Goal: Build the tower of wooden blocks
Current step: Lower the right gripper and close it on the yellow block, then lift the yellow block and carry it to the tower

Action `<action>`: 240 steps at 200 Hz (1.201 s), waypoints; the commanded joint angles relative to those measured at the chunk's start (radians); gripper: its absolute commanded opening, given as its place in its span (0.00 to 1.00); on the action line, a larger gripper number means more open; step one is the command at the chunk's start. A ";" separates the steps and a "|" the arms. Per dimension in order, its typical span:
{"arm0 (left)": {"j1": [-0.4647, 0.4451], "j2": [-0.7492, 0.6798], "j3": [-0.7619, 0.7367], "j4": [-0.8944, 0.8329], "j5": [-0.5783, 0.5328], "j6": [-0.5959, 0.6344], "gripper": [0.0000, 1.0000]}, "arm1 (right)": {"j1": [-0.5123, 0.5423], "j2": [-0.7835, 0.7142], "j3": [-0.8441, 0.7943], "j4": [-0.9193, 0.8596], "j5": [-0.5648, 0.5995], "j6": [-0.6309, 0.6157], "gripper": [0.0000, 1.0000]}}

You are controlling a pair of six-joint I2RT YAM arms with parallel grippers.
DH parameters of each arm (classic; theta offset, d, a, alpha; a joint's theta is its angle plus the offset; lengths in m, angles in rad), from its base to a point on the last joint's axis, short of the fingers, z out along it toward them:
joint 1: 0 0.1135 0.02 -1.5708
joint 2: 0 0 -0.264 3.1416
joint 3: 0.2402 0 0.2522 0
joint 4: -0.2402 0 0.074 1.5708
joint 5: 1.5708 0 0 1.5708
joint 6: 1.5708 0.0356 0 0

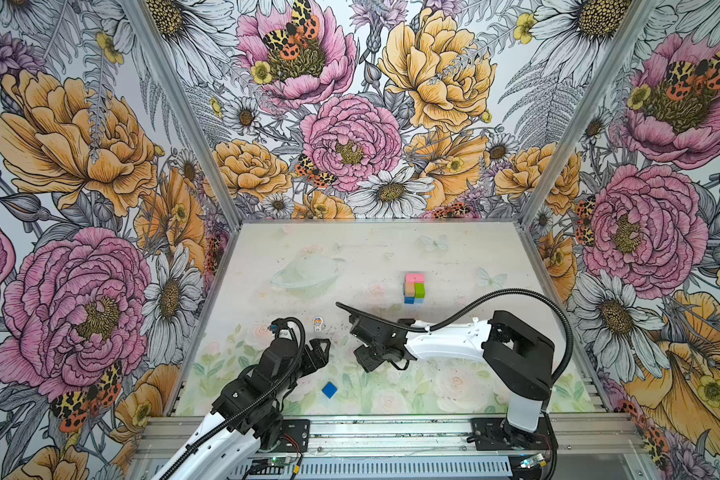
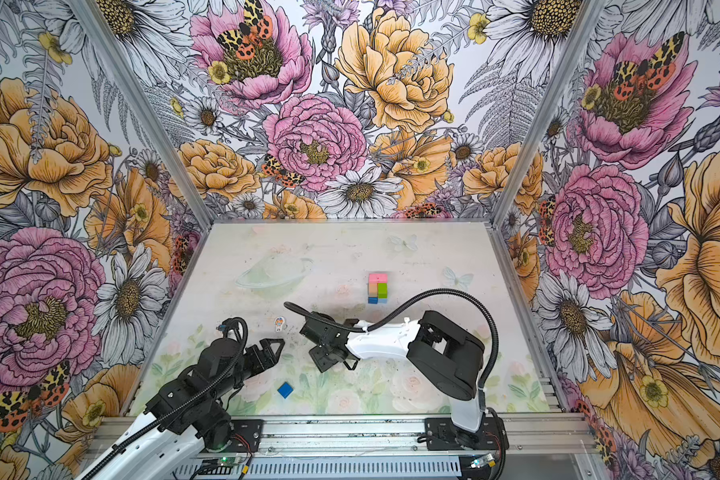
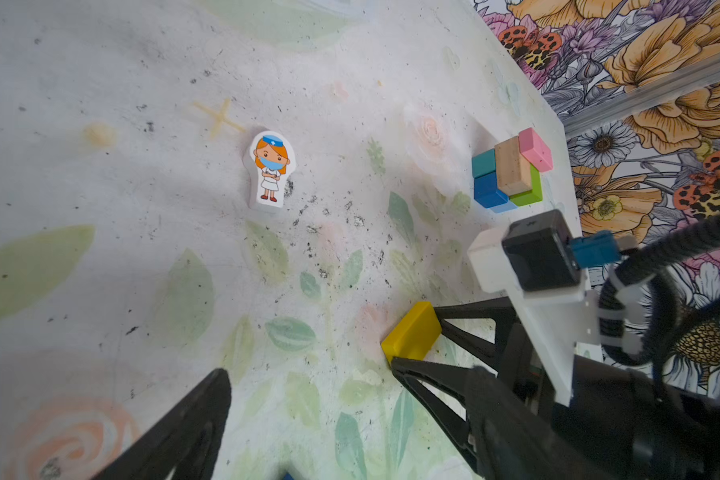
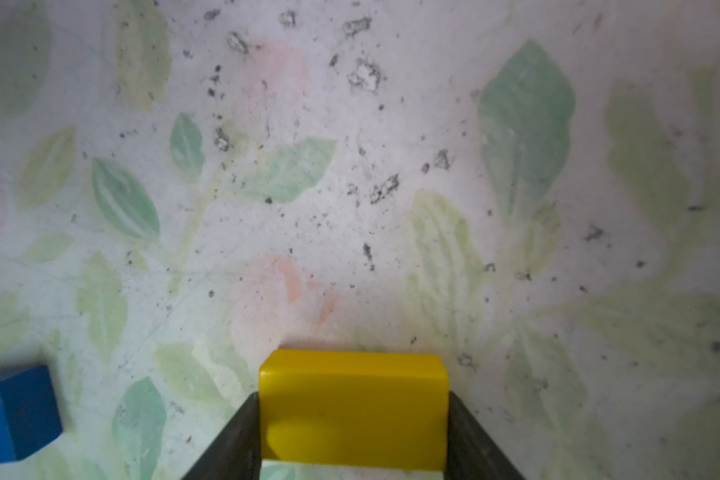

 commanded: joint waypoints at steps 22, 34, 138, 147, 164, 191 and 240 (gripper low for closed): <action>0.010 -0.001 0.027 0.000 0.025 0.022 0.90 | -0.018 -0.029 0.019 -0.038 0.036 0.022 0.57; 0.011 0.001 0.029 0.000 0.025 0.024 0.90 | -0.025 -0.048 0.016 -0.047 0.045 0.030 0.57; 0.017 0.051 0.073 0.037 0.036 0.056 0.91 | -0.143 -0.309 0.020 -0.175 0.188 0.082 0.56; 0.017 0.061 0.077 0.045 0.038 0.060 0.91 | -0.174 -0.325 0.019 -0.187 0.200 0.087 0.55; 0.018 0.080 0.085 0.058 0.038 0.070 0.91 | -0.236 -0.345 0.013 -0.198 0.208 0.096 0.55; 0.018 0.111 0.096 0.085 0.037 0.093 0.91 | -0.336 -0.354 0.007 -0.207 0.218 0.112 0.55; 0.024 0.206 0.129 0.158 0.056 0.136 0.91 | -0.432 -0.308 0.040 -0.208 0.202 0.116 0.55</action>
